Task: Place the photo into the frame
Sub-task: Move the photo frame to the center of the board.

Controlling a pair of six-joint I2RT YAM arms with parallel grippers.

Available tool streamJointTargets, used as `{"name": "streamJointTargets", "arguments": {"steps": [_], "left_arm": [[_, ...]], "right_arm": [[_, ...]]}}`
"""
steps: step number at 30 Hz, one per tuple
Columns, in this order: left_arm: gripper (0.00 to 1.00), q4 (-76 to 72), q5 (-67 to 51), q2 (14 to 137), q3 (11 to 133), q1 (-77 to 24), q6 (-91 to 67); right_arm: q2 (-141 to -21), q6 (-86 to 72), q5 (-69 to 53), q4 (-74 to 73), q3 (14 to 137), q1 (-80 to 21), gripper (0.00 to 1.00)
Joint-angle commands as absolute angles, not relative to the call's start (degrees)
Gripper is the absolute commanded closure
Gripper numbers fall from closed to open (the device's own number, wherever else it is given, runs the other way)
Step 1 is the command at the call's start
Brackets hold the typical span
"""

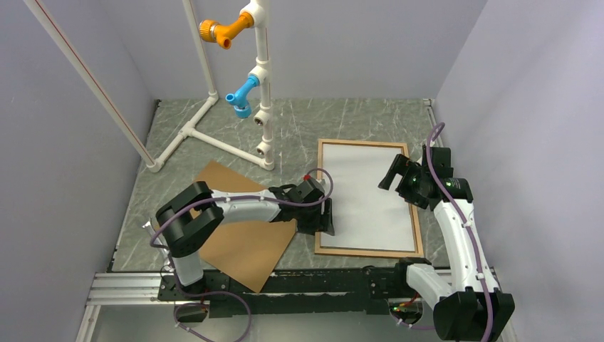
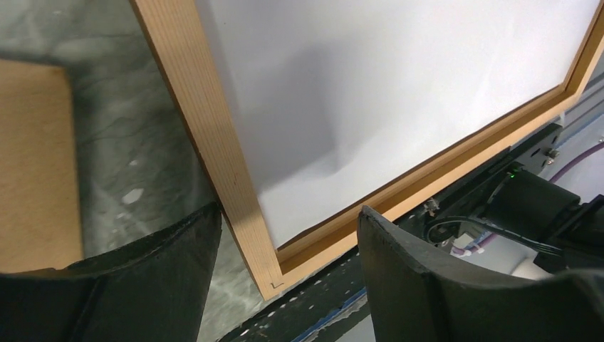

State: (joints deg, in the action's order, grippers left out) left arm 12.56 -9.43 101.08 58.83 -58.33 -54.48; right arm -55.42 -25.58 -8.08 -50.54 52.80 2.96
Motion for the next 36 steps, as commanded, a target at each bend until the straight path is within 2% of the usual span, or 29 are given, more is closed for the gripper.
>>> {"name": "streamJointTargets", "arguments": {"steps": [1,12,24,29,36], "left_arm": [[0.26,8.0,-12.5,102.8,62.1,-59.1,-56.4],[0.22,10.0,-9.3,98.5,61.4,-59.2,-53.3],[0.18,8.5,4.7,75.1,50.0,-59.0,-51.9],[0.16,14.1,13.5,65.8,47.0,-58.9,-53.0],[0.14,31.0,23.4,56.4,48.5,-58.5,-55.7]], "right_arm": [[-54.5,-25.6,-9.3,-50.8,54.5,3.0,0.0],[-54.2,-24.9,-12.6,-49.5,52.6,3.0,0.0],[-57.6,-25.2,-18.1,-46.3,49.6,0.4,0.0],[-60.3,-28.2,-16.7,-43.4,49.4,-8.1,0.02],[-69.1,-33.3,-14.4,-36.6,52.3,-22.8,0.02]]}}
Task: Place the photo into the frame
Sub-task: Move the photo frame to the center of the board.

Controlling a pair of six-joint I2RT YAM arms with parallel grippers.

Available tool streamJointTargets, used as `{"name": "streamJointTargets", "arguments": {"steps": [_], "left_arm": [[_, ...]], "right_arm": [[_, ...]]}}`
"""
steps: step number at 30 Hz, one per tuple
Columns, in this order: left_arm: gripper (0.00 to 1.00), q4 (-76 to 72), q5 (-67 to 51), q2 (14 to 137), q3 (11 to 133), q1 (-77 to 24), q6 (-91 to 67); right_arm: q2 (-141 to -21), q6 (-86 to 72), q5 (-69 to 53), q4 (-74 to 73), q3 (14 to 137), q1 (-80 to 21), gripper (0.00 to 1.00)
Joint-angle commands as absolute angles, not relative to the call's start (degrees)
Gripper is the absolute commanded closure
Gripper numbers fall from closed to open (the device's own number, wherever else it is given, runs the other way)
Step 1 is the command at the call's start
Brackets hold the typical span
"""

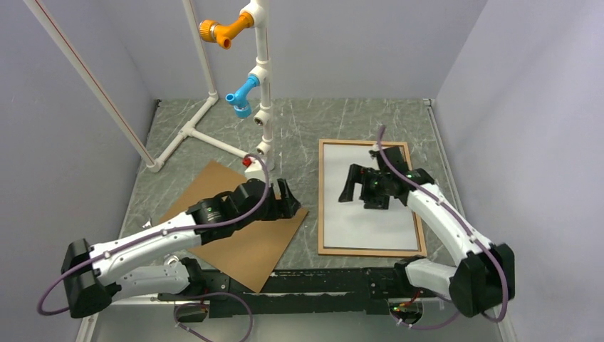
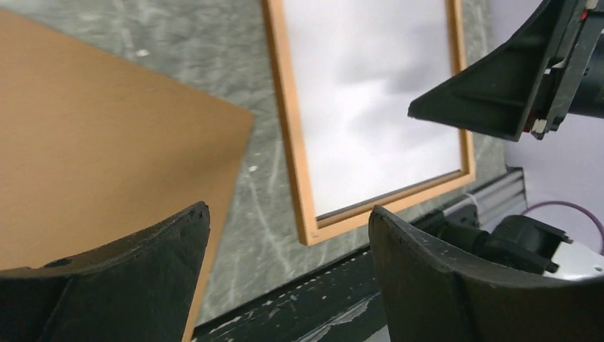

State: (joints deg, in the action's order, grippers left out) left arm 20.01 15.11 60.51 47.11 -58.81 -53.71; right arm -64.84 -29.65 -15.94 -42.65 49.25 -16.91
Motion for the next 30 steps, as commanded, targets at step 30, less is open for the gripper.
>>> {"name": "streamJointTargets", "arguments": {"steps": [30], "left_arm": [[0.01,67.2,14.3,40.2,29.5,-57.9,-89.2]], "right_arm": [[-105.4,-33.8,-13.1,-22.2,72.5,-43.5,0.01]]}}
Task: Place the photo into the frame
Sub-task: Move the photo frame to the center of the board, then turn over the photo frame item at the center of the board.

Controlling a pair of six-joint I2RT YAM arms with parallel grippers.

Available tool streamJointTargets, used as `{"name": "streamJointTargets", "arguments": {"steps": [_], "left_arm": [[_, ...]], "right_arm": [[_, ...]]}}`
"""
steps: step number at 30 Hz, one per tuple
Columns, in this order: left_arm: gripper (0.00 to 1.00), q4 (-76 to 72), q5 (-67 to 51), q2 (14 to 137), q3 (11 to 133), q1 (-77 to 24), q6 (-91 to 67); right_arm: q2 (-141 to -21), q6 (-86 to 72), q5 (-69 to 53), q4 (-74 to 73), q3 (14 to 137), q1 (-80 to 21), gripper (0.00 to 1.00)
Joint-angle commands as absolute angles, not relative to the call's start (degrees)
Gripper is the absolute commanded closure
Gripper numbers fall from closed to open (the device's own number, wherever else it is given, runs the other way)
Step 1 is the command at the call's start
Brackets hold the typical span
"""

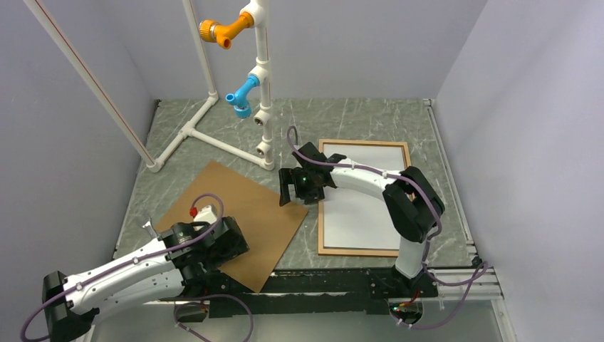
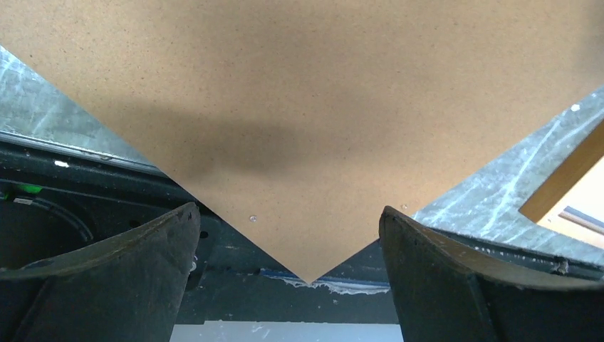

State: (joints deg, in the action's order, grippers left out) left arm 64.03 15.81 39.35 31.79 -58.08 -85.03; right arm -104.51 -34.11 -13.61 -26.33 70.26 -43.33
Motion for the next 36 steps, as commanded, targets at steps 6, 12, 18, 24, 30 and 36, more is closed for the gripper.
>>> {"name": "streamJointTargets", "arguments": {"steps": [6,12,18,24,30,36], "left_arm": [[0.01,59.5,13.7,44.6,24.9,-56.6,-87.5],[0.01,54.7,12.1,51.4,23.0,-51.7,-83.0],[0.0,55.4,13.6,56.0,25.3,-50.4,-81.3],[0.01,48.2,11.4,55.9,23.9,-50.0,-80.1],[0.01,49.3,12.0,51.9,23.9,-50.0,-80.1],[0.03,48.3,11.0,45.8,23.7,-49.9,-78.7]], "right_arm": [[-107.6,-32.8,-14.5,-18.9,72.6,-43.5,0.01],[-108.1,-32.4,-15.5,-17.7,71.1,-43.5,0.01],[-108.3,-33.2,-17.0,-15.6,68.0,-43.5,0.01],[-108.2,-33.9,-19.8,-13.1,65.1,-43.5,0.02],[-106.5,-34.4,-23.4,-11.8,63.3,-43.5,0.02],[-102.8,-36.5,-29.6,-9.8,61.3,-43.6,0.03]]}}
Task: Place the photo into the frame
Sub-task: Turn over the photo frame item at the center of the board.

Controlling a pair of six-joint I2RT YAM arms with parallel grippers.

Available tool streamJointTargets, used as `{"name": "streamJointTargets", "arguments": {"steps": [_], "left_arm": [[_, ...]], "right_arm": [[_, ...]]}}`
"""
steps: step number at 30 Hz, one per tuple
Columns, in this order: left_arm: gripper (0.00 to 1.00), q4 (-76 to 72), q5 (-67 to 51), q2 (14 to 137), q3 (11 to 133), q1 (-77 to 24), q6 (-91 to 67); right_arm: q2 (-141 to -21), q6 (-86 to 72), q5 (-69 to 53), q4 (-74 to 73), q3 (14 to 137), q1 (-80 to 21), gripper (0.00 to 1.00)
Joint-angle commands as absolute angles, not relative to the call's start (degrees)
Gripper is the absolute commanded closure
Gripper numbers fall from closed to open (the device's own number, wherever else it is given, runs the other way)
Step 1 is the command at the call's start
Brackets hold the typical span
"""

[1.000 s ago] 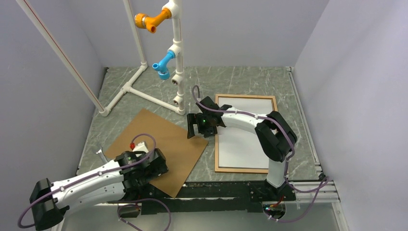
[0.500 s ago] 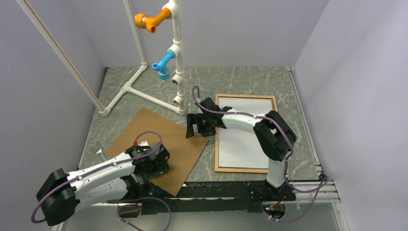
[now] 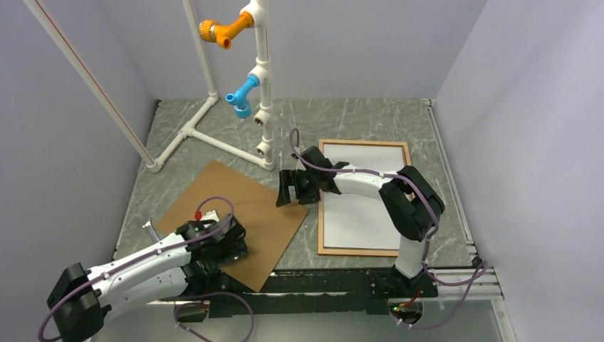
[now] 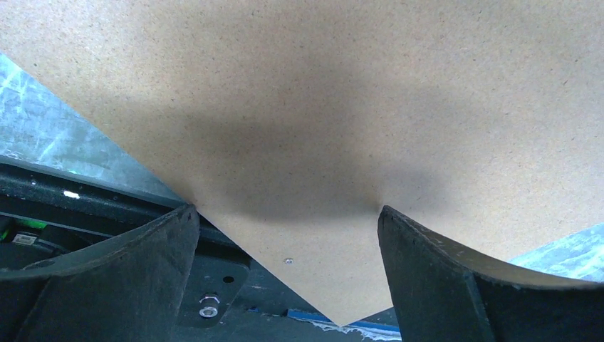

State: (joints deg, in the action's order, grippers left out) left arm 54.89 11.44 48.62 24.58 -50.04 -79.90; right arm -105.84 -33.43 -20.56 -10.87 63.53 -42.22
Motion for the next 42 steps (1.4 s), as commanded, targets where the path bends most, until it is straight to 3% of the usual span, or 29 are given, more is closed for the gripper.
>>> {"name": "streamJointTargets", "arguments": {"steps": [1,9,23,33,42], "left_arm": [[0.04,47.9,10.4,45.4,23.7,-49.9,-78.3],[0.06,49.0,7.8,46.2,27.1,-51.3,-76.4],[0.07,44.7,5.8,52.1,30.7,-64.4,-82.7],[0.07,44.1,7.8,62.8,38.2,-69.7,-81.6],[0.05,45.4,9.2,58.5,35.4,-70.0,-83.6]], "right_arm": [[-101.9,-36.9,-30.1,-9.6,60.9,-43.5,0.03],[-93.7,-38.8,-31.8,-10.9,58.4,-43.9,0.04],[-76.9,-42.1,-29.5,-14.2,46.4,-45.4,0.03],[-67.3,-40.4,-20.4,-24.1,42.8,-45.3,0.03],[-67.6,-36.0,-8.6,-32.6,44.8,-44.7,0.01]]}}
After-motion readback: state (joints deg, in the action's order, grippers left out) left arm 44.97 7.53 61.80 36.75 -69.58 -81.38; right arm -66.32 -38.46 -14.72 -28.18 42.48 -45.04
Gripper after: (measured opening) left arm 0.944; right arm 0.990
